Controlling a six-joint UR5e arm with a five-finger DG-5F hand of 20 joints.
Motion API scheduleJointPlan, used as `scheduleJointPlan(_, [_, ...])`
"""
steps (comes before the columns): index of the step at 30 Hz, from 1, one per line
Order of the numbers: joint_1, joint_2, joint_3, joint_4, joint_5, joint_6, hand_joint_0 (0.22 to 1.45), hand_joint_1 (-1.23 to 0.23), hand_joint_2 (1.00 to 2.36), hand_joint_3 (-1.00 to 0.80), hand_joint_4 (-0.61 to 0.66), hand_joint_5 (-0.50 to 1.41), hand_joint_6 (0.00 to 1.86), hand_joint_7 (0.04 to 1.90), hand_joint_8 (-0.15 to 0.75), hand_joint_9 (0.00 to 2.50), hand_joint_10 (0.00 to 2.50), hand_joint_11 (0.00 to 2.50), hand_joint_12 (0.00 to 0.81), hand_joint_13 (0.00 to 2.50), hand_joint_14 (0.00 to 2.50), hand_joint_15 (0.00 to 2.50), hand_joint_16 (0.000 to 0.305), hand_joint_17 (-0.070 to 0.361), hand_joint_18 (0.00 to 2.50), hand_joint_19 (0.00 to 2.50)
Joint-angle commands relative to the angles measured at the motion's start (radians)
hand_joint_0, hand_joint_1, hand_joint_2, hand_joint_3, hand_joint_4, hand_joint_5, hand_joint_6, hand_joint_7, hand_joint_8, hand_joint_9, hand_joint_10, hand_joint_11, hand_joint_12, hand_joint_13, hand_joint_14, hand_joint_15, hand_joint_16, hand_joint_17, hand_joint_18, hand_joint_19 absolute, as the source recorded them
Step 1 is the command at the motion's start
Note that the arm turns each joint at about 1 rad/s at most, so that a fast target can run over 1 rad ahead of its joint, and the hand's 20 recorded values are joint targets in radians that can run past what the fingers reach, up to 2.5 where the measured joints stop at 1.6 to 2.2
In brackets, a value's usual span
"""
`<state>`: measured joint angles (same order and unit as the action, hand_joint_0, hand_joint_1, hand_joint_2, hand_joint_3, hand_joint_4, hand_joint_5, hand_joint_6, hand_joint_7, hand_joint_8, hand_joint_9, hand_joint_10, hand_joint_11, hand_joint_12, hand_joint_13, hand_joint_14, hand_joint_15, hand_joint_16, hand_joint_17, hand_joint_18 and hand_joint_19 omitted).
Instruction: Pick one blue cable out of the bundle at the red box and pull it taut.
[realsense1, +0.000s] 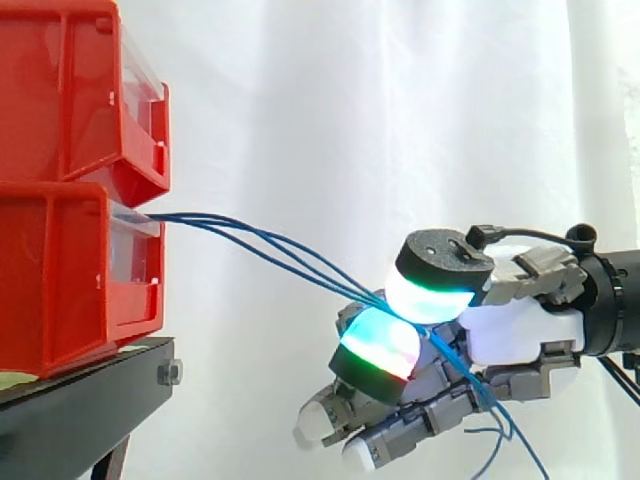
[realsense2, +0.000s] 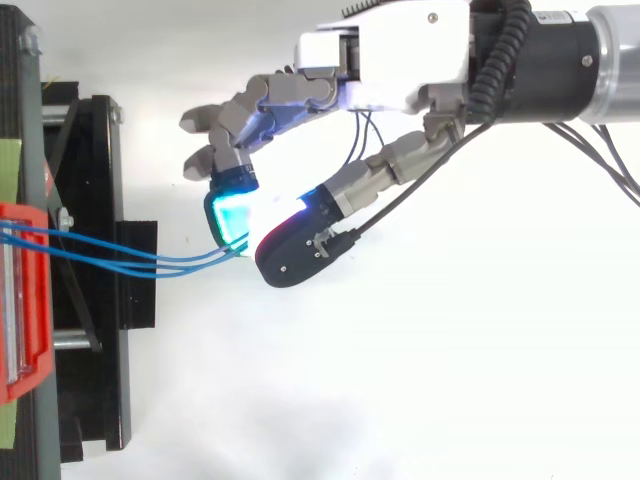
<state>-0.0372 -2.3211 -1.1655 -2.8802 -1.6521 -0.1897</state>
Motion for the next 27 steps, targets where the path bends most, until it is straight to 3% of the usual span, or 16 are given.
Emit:
scheduleJointPlan(1, [0.0, 0.0, 0.014, -0.014, 0.0, -0.001, 0.69, -0.87, 1.02, -0.17, 0.07, -0.15, 0.92, 1.19, 0.345, 0.48, 0.0, 0.09, 0.315, 0.18, 0.0, 0.0, 0.049, 0.11, 0.34, 0.01])
scheduleJointPlan(6, [0.0, 0.0, 0.026, -0.054, 0.002, -0.001, 0.71, -0.87, 1.02, -0.16, 0.05, -0.15, 0.93, 1.23, 0.345, 0.48, 0.0, 0.09, 0.316, 0.19, 0.0, 0.0, 0.049, 0.11, 0.34, 0.01])
scheduleJointPlan(7, [0.0, 0.0, 0.049, -0.102, 0.002, 0.001, 0.71, -0.87, 1.02, -0.17, 0.05, -0.15, 0.93, 1.23, 0.345, 0.49, 0.0, 0.09, 0.316, 0.19, 0.0, 0.0, 0.049, 0.11, 0.34, 0.02])
scheduleJointPlan(8, [0.0, 0.0, 0.052, -0.109, 0.002, 0.001, 0.71, -0.87, 1.02, -0.16, 0.05, -0.15, 0.93, 1.23, 0.346, 0.49, 0.0, 0.1, 0.316, 0.19, 0.0, 0.0, 0.049, 0.11, 0.34, 0.01])
scheduleJointPlan(16, [0.0, 0.0, 0.096, -0.221, 0.002, -0.002, 0.72, -0.85, 1.02, -0.19, 0.03, -0.16, 0.94, 1.15, 0.384, 0.79, 0.01, 0.65, 0.314, 0.19, 0.0, 0.0, 0.049, 0.109, 0.33, 0.02])
scheduleJointPlan(27, [0.0, 0.0, 0.102, -0.243, 0.002, 0.003, 0.72, -0.85, 1.02, -0.23, 0.01, -0.17, 0.94, 1.12, 0.382, 0.99, 0.0, 1.22, 0.319, 0.23, 0.0, 0.0, 0.049, 0.111, 0.34, 0.02])
